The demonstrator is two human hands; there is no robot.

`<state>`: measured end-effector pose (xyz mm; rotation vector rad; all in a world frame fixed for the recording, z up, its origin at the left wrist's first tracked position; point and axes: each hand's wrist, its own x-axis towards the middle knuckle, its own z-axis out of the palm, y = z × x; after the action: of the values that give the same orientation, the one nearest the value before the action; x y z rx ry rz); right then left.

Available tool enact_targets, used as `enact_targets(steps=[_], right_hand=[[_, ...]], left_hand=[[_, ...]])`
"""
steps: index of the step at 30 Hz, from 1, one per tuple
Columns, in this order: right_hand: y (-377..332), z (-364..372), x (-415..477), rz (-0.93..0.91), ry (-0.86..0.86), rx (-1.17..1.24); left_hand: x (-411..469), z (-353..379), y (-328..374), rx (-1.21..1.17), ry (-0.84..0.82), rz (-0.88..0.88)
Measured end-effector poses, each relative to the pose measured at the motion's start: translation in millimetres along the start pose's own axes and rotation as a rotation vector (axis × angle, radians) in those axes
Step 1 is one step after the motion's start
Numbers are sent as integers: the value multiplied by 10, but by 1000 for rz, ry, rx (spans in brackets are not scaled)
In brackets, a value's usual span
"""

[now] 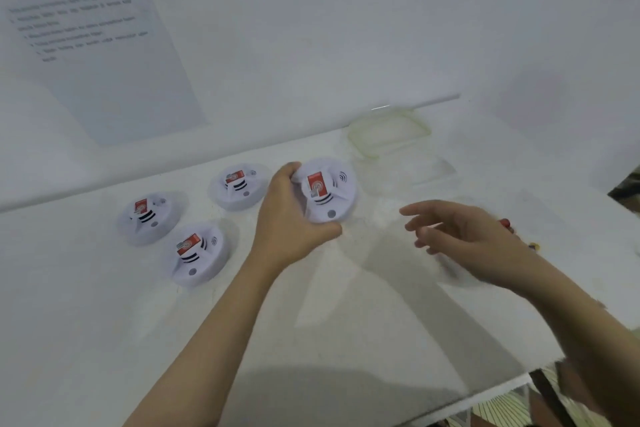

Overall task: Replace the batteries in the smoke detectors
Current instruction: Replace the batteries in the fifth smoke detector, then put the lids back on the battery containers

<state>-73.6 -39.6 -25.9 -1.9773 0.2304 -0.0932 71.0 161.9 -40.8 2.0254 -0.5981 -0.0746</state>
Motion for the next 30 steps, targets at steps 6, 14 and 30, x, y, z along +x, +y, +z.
enact_targets(steps=[6,14,30], right_hand=[[171,-842,281,-22,95,-98],[664,-1637,812,28,102,-110],[1060,-1779,2408,-123,-106,-455]], left_hand=[[912,305,-38,185,-20,-179],[1376,476,-196,236,-80,-380],[1787,1002,59,625,-287,-7]])
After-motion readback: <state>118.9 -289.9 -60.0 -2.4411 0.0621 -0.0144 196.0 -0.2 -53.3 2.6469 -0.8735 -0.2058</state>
